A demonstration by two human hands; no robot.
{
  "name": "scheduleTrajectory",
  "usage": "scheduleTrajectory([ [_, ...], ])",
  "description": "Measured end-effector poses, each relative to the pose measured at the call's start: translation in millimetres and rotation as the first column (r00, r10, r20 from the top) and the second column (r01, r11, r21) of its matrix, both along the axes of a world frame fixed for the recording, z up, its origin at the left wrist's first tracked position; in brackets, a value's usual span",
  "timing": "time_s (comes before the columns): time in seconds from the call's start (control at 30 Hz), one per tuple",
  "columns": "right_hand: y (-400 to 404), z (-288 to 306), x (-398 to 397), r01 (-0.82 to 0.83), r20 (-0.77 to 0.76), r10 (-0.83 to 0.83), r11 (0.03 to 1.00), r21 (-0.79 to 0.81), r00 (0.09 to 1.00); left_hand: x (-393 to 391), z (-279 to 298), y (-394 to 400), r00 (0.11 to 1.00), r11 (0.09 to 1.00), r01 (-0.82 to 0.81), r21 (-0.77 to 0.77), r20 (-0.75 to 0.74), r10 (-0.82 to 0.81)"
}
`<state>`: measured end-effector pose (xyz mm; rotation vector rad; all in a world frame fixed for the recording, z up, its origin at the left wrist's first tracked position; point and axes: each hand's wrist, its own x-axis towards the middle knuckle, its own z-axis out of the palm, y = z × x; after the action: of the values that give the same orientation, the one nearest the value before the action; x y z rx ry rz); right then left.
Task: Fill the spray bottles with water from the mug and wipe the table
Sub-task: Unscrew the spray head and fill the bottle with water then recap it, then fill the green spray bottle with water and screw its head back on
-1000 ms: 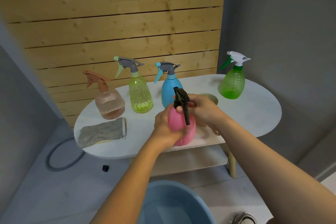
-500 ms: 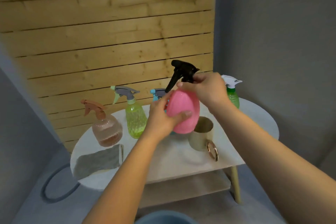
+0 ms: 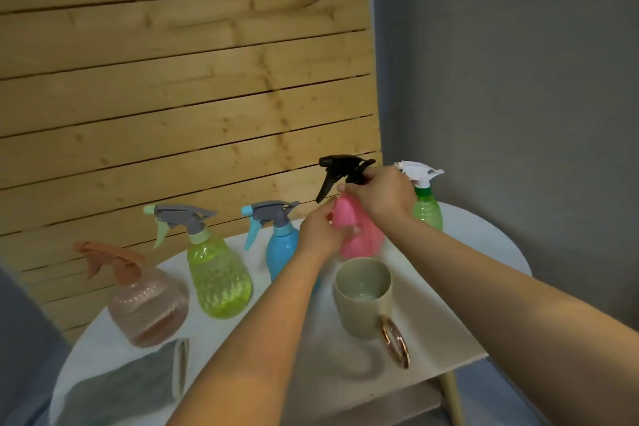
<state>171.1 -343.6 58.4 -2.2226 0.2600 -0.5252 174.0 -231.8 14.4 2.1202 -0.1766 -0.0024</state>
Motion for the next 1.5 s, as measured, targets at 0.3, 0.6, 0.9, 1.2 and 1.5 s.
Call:
scheduleTrajectory([
  [0.3,3,-46,11,0.035,-0.078,-0.039,0.998,-0.056,0.996,6,-32,-2,0.987,1.0,0.003,0.001,-0.162,-0.003],
  [0.6,-3,-47,1,-0.055,-0.087,0.056,0.998,0.011,0.995,-7,-23,-10,0.971,0.995,-0.083,0.062,-0.218,0.094],
  [0.9,-53,-64,-16,0.295,-0.11,-0.277,0.934,0.201,0.954,-43,-6,-29,0.956,0.96,-0.25,0.123,0.189,0.225],
  [1.2,-79,-89,34,0.237,-0.269,-0.189,0.958,0.161,0.944,-31,-15,-52,0.957,0.97,-0.212,0.119,0.225,0.181],
  [1.5,-77,-77,-12,0.237,-0.142,-0.214,0.956,0.171,0.966,-54,-2,-44,0.959,0.979,-0.19,0.072,0.227,0.169],
])
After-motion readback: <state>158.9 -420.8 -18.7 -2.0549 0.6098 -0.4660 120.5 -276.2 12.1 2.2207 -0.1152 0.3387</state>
